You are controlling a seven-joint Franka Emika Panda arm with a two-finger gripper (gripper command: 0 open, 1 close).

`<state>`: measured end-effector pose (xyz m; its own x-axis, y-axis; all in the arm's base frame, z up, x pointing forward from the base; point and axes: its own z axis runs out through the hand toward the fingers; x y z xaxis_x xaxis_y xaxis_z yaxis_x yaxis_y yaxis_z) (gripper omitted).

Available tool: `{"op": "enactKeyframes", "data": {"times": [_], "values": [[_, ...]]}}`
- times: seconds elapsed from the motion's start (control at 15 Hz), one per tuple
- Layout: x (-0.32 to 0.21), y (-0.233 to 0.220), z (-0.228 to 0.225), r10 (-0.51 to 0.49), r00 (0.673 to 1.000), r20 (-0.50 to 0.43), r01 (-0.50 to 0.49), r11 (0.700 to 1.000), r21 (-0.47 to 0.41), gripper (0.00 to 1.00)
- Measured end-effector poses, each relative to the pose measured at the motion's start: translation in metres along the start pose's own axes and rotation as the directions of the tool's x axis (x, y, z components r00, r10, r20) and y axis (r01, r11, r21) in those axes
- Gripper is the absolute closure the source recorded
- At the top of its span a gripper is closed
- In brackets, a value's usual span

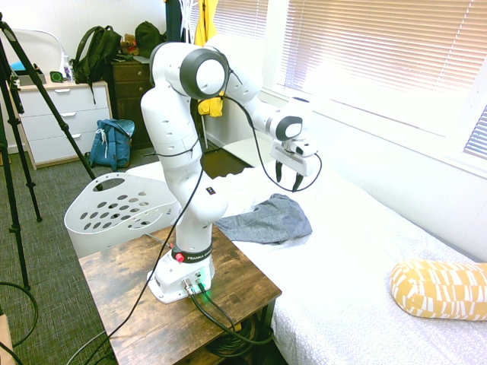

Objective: Put my clothes in the laundry bag

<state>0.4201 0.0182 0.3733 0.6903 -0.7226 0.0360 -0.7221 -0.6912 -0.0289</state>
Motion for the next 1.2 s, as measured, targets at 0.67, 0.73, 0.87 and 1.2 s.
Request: {"op": "enactKeyframes", "data": {"times": [0.67, 0.73, 0.87, 1.2], "values": [[-0.033, -0.077, 0.068, -0.182, 0.978, -0.102, 0.193, 0.975, 0.108, 0.0], [-0.04, -0.09, 0.092, -0.217, 0.971, -0.104, 0.227, 0.968, 0.107, 0.0], [-0.049, -0.119, 0.136, -0.3, 0.948, -0.103, 0.31, 0.944, 0.11, 0.0], [-0.061, -0.174, 0.255, -0.406, 0.91, -0.085, 0.414, 0.901, 0.126, 0.0]]}}
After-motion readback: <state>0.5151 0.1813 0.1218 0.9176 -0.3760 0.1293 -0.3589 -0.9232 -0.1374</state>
